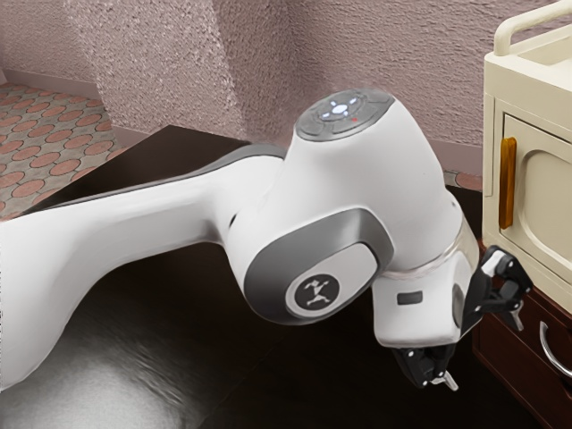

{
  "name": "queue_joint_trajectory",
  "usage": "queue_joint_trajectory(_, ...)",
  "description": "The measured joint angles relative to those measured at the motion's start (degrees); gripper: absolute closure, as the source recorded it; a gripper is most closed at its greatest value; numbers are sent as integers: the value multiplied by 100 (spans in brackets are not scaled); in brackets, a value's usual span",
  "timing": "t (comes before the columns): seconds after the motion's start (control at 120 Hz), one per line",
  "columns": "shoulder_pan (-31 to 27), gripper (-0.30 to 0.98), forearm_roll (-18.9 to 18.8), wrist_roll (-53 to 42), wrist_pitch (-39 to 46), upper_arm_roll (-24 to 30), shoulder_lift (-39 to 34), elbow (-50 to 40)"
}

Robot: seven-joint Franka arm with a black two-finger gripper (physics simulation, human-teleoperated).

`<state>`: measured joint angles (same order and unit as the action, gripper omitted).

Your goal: Pull the drawer handle with one arm to open the drawer

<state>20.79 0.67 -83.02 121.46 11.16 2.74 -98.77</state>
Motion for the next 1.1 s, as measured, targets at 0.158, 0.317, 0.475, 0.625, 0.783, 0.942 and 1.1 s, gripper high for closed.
queue_joint_trajectory(0.158,282,0,18,-66,265,0,219,8)
queue_joint_trajectory(0.317,360,0,26,-115,519,-5,332,20)
queue_joint_trajectory(0.475,333,1,23,-152,680,-14,432,37)
queue_joint_trajectory(0.625,336,8,21,-179,786,-17,449,39)
queue_joint_trajectory(0.783,338,15,24,-201,841,-17,468,31)
queue_joint_trajectory(0.942,364,18,32,-216,867,-87,492,12)
queue_joint_trajectory(1.1,370,17,35,-223,880,-149,453,-74)
